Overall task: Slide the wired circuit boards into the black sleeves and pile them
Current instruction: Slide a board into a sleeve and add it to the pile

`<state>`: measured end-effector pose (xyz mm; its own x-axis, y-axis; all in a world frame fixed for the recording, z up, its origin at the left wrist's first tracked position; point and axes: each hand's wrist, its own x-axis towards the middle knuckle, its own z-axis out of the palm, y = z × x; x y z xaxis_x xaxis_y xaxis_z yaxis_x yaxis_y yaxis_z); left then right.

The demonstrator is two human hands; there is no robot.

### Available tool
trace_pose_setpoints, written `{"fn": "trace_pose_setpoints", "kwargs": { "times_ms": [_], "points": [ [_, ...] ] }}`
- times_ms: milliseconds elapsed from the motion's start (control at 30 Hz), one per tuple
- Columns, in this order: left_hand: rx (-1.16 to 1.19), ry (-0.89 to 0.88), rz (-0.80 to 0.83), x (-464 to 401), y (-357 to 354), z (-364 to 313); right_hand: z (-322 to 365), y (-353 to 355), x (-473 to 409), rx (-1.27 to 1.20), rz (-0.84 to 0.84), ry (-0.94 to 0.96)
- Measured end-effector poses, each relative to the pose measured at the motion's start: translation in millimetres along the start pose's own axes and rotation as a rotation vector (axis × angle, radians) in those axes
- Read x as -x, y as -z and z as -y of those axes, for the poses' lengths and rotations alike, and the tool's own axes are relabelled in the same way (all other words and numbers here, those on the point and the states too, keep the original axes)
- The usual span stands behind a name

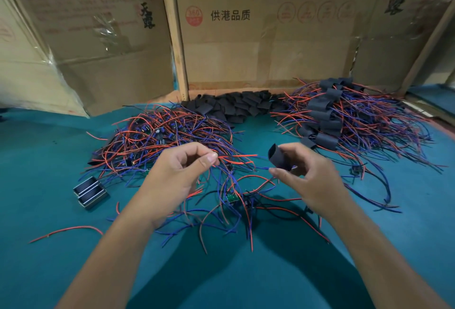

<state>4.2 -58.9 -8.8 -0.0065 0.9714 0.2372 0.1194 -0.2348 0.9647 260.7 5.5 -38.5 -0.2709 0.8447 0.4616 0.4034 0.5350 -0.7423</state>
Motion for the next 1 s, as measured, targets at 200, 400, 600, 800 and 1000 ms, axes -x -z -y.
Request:
{"fn": "trace_pose_setpoints", "kwargs": {
  "times_ms": [200,400,600,800,1000],
  "points": [
    [-0.015,-0.013,-0.033,0.0,-2.3,1.4,2.7,-9.0,4.2,0.077,0.006,0.161],
    [-0.068,-0.024,-0.010,1.9,-1.9,-3.1,4.6,-11.2,3.6,0.085,0.012,0.211],
    [-0.179,-0.039,0.011,2.3,-4.1,-4.3,4.5,-10.0,3.2,0.074,0.046,0.240],
    [-0.203,-0.043,-0.033,1.0,-4.7,-3.4,8.6,-10.0,3.1,0.106,0.129,0.296],
    [-0.181,-0.047,-0.087,0.5,-7.8,-2.6,9.8,-12.2,4.9,0.112,0.163,0.283]
  ]
}}
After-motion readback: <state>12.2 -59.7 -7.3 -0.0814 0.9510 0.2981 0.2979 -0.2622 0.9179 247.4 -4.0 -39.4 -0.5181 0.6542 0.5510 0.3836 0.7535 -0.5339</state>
